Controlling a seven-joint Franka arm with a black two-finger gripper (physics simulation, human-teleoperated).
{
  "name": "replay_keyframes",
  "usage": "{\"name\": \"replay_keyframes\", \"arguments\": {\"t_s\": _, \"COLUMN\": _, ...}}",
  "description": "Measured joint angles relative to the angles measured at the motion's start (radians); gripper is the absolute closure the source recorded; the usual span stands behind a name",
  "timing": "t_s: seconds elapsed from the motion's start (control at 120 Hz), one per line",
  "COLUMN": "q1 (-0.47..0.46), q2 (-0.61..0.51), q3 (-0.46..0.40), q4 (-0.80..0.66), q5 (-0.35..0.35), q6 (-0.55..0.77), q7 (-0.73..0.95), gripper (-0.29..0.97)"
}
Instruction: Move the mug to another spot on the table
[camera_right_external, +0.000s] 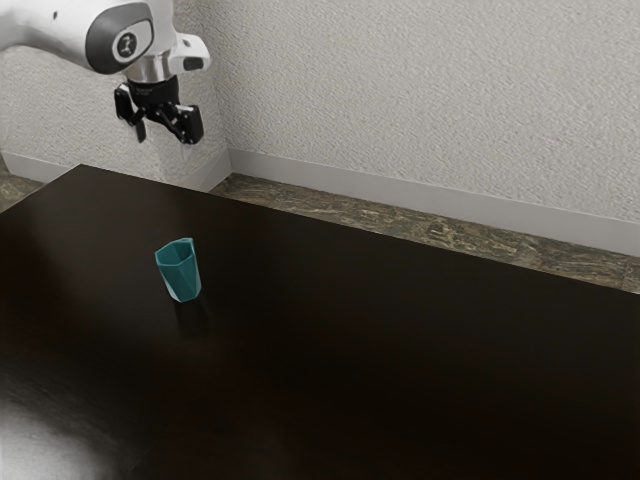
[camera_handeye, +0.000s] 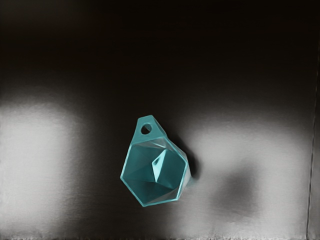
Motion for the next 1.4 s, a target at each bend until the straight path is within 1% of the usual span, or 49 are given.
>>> {"name": "replay_keyframes", "arguments": {"t_s": 0.133, "q1": 0.0, "q2": -0.001, "q3": 0.0, "q4": -0.001, "q5": -0.002, "q6": -0.008, "q7": -0.002, "gripper": 0.01}}
{"name": "replay_keyframes", "arguments": {"t_s": 0.167, "q1": -0.001, "q2": 0.014, "q3": 0.001, "q4": -0.001, "q5": -0.002, "q6": -0.001, "q7": -0.003, "gripper": 0.01}}
{"name": "replay_keyframes", "arguments": {"t_s": 0.233, "q1": -0.003, "q2": 0.108, "q3": 0.014, "q4": 0.013, "q5": -0.002, "q6": 0.03, "q7": -0.003, "gripper": 0.01}}
{"name": "replay_keyframes", "arguments": {"t_s": 0.408, "q1": -0.003, "q2": 0.387, "q3": 0.043, "q4": 0.142, "q5": 0.001, "q6": 0.092, "q7": -0.005, "gripper": 0.0}}
{"name": "replay_keyframes", "arguments": {"t_s": 0.525, "q1": -0.001, "q2": 0.511, "q3": 0.063, "q4": 0.218, "q5": 0.004, "q6": 0.11, "q7": -0.005, "gripper": 0.0}}
{"name": "replay_keyframes", "arguments": {"t_s": 0.608, "q1": 0.002, "q2": 0.567, "q3": 0.079, "q4": 0.256, "q5": 0.006, "q6": 0.115, "q7": -0.003, "gripper": 0.0}}
{"name": "replay_keyframes", "arguments": {"t_s": 0.733, "q1": 0.007, "q2": 0.601, "q3": 0.087, "q4": 0.272, "q5": 0.007, "q6": 0.119, "q7": 0.004, "gripper": 0.0}}
{"name": "replay_keyframes", "arguments": {"t_s": 0.85, "q1": 0.008, "q2": 0.648, "q3": 0.089, "q4": 0.316, "q5": 0.011, "q6": 0.117, "q7": 0.01, "gripper": 0.0}}
{"name": "replay_keyframes", "arguments": {"t_s": 1.15, "q1": 0.011, "q2": 0.698, "q3": 0.099, "q4": 0.346, "q5": 0.006, "q6": 0.088, "q7": 0.025, "gripper": 0.02}}
{"name": "replay_keyframes", "arguments": {"t_s": 1.25, "q1": 0.011, "q2": 0.708, "q3": 0.097, "q4": 0.347, "q5": 0.003, "q6": 0.08, "q7": 0.028, "gripper": 0.07}}
{"name": "replay_keyframes", "arguments": {"t_s": 1.4, "q1": 0.009, "q2": 0.708, "q3": 0.092, "q4": 0.35, "q5": 0.002, "q6": 0.057, "q7": 0.031, "gripper": 0.19}}
